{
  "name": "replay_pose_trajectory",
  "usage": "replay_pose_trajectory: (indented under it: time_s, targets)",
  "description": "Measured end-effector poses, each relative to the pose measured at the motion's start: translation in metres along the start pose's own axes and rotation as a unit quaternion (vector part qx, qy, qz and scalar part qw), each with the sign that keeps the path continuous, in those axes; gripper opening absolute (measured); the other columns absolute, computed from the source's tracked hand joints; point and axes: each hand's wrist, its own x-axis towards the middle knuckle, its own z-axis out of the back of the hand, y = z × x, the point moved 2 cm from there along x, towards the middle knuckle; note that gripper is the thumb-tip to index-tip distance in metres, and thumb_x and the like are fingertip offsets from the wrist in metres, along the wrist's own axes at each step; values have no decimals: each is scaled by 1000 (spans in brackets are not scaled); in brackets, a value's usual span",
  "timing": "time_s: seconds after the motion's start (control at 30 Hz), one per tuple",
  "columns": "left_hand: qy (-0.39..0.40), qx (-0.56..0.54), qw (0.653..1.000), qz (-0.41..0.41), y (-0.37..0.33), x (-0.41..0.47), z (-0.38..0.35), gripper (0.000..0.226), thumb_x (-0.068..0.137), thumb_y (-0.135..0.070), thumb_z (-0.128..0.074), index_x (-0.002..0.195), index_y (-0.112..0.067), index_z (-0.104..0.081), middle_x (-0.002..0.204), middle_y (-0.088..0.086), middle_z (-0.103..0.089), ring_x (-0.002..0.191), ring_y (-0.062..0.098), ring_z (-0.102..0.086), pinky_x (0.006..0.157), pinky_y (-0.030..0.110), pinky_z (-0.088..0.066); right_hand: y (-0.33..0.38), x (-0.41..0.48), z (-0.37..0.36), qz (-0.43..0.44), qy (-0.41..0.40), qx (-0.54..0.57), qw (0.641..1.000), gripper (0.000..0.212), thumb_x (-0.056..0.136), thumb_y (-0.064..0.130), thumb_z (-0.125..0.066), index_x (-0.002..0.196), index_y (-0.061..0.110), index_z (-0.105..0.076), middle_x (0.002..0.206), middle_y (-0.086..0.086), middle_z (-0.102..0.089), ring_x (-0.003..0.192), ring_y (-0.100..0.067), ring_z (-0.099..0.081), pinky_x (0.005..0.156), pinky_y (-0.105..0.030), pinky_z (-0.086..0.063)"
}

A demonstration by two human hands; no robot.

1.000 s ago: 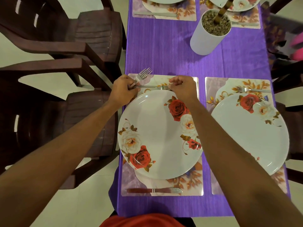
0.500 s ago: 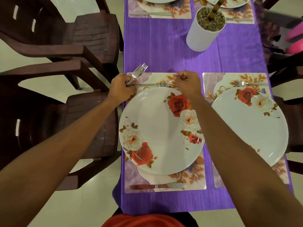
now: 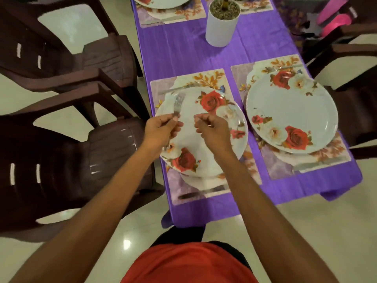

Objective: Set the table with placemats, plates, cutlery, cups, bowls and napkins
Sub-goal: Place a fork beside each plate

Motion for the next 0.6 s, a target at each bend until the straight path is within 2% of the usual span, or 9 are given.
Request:
replay_pose_trajectory:
  time_s: [0.07,0.13,0.2,0.27,0.37,0.47,0.53,0.6]
  targets:
    - [25,-20,999,-5,9,-33,-3,15,97,-3,-59,104,-6,-72,72,1,-73,61,6,-64,61,17,-53,-3,-34,-14,2,-17,-4,1000,10,91,23,-69,99,21,-76,86,2,-75,76,-13,-69,74,-33,-58]
    - [40,-29,999,-14,17,-65,0,20,97,1,-58,106,-9,-72,76,-1,-76,69,11,-70,67,21,-58,-6,-65,-29,0,-35,-1,999,16,90,29,-71,103,23,-77,88,6,-76,81,-10,-71,79,-35,-60]
    - [41,-30,998,-22,26,-91,13,21,97,3,-57,110,-6,-70,84,3,-77,78,18,-73,71,27,-60,-11,-93,-43,0,-51,-8,999,19,89,34,-72,104,24,-78,88,8,-76,81,-8,-71,79,-37,-62]
    - [39,-14,999,-27,36,-110,32,20,96,2,-59,112,-2,-71,94,11,-76,90,27,-74,82,37,-60,-14,-119,-55,4,-58,-28,998,22,90,39,-71,100,21,-79,84,9,-75,78,-5,-70,80,-34,-61]
    - [51,-4,999,-4,47,-141,62,22,94,0,-61,115,4,-69,104,20,-74,102,37,-70,94,48,-55,-16,-156,-73,25,-53,-58,997,26,95,35,-65,78,19,-75,69,7,-70,67,-4,-63,68,-28,-54]
    - [50,3,999,0,52,-166,97,21,93,-1,-64,112,1,-72,103,19,-74,101,35,-69,95,48,-55,-15,-189,-97,21,-38,-44,998,35,98,28,-58,64,21,-63,56,10,-58,55,-4,-50,58,-27,-42]
    - [59,5,998,10,50,-179,121,18,90,-3,-68,107,-5,-75,100,20,-74,94,34,-67,94,54,-51,-13,-205,-116,-5,-34,-1,999,35,101,23,-56,67,24,-64,57,15,-56,57,1,-51,58,-17,-40]
    - [67,-2,998,15,48,-189,149,17,90,-6,-70,105,-5,-76,95,21,-74,86,31,-64,89,51,-54,-9,-220,-138,-16,-29,17,999,34,103,22,-53,72,22,-67,63,13,-60,61,2,-53,60,-16,-43]
